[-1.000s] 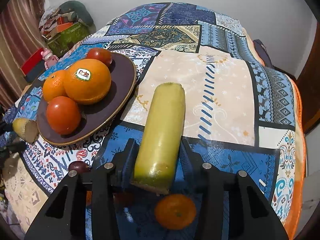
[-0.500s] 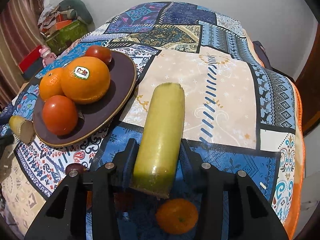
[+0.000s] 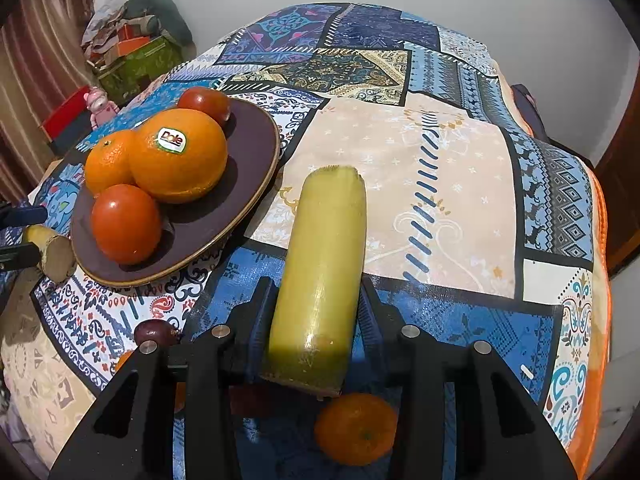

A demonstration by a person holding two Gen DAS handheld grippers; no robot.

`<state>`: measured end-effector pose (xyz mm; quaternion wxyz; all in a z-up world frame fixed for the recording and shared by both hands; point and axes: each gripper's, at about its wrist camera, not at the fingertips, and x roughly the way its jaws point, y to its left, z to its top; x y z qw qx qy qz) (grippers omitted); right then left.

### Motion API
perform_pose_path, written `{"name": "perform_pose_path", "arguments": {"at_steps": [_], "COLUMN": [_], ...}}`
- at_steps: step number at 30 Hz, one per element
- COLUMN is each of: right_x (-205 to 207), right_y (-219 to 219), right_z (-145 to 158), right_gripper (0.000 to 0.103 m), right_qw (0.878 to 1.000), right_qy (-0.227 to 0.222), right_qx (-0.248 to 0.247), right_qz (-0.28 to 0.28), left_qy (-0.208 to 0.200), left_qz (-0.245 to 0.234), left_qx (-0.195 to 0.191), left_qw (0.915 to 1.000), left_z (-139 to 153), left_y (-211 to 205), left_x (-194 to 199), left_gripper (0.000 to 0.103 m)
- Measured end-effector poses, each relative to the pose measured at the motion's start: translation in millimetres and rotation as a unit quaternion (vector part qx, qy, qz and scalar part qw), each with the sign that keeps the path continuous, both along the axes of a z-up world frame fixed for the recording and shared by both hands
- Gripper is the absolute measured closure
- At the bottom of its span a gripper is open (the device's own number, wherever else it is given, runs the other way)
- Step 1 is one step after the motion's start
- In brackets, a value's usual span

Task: Organize fruits
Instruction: 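Lift the zucchini with the left gripper while the right gripper lifts its zucchini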

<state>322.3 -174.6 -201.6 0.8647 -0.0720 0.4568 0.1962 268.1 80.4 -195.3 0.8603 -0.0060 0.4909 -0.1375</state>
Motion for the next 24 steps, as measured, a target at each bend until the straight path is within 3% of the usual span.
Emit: {"name": "perform_pose_path", "arguments": {"at_steps": [6,11,16,20,24], "right_x": [0.8,-1.0,-8.8,-17.6,-26.6], "right_y": [0.5,-0.4,-2.2,-4.3,-6.2], "right_z": [-0.5,0.0,0.7,2.0,3.3], "right_gripper": [0.065,0.066,0.068,0.069,0.069], "right_qw": [1.0,1.0,1.0,1.0,1.0], "right_qy": [0.001,0.002,0.005,0.01,0.015], "right_qx": [0.002,0.01,0.017,0.02,0.02], "right_qz": [0.001,0.001,0.005,0.009,0.009], "left_qy": [0.005,0.02,0.007,0.003,0.002], "left_qz": [-0.02,-0.001,0.021,0.036,0.035], "left_qx": [0.039,0.055,0.054,0.047,0.045], "left_qw": [0.999,0.9983,0.9983,0.9982,0.9984], "left_z": [-4.6,-16.5,-11.4,-4.2,1.8], "left_y": [-9.3,-8.2,-4.9,-4.2,-12.4], "left_x": [-5.9,-7.0,-22.0,-38.7,-51.1], "left_gripper": [0.014,0.016,0.032,0.053,0.062]}}
